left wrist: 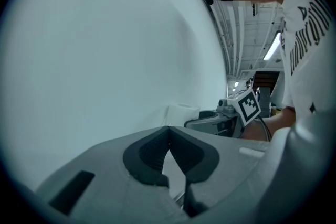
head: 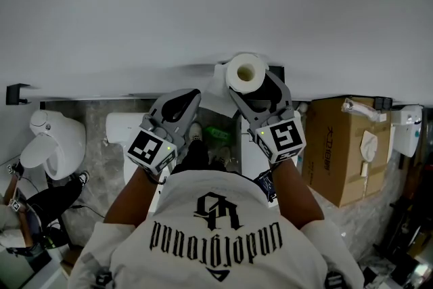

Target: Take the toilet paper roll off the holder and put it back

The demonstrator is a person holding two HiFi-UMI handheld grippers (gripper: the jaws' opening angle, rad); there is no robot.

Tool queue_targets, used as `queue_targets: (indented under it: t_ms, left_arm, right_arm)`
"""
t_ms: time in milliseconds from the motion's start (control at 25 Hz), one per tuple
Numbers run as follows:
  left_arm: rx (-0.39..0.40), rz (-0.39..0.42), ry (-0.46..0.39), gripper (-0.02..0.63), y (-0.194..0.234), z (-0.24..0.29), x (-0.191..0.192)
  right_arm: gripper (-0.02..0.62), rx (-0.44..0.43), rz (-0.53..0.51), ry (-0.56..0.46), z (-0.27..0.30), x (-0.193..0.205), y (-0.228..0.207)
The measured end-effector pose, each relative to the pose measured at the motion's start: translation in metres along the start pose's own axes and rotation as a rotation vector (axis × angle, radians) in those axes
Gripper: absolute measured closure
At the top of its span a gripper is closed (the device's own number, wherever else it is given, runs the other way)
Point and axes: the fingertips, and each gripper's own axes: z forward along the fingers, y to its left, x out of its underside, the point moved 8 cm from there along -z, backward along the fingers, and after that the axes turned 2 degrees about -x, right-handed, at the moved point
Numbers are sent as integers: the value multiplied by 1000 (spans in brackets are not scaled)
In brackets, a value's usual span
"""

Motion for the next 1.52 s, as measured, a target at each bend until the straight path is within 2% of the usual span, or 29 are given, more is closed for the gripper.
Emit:
queue_targets:
  t_ms: [680,1520]
  left_arm:
    - [-26,15,-60,592,-1,-14,-5]
    - [-23,91,-120,592,-63,-36,-27]
  right_arm:
    - [256,22,32,17,-6,-3,-3]
    - [256,2,21,-55,-69,-14,18]
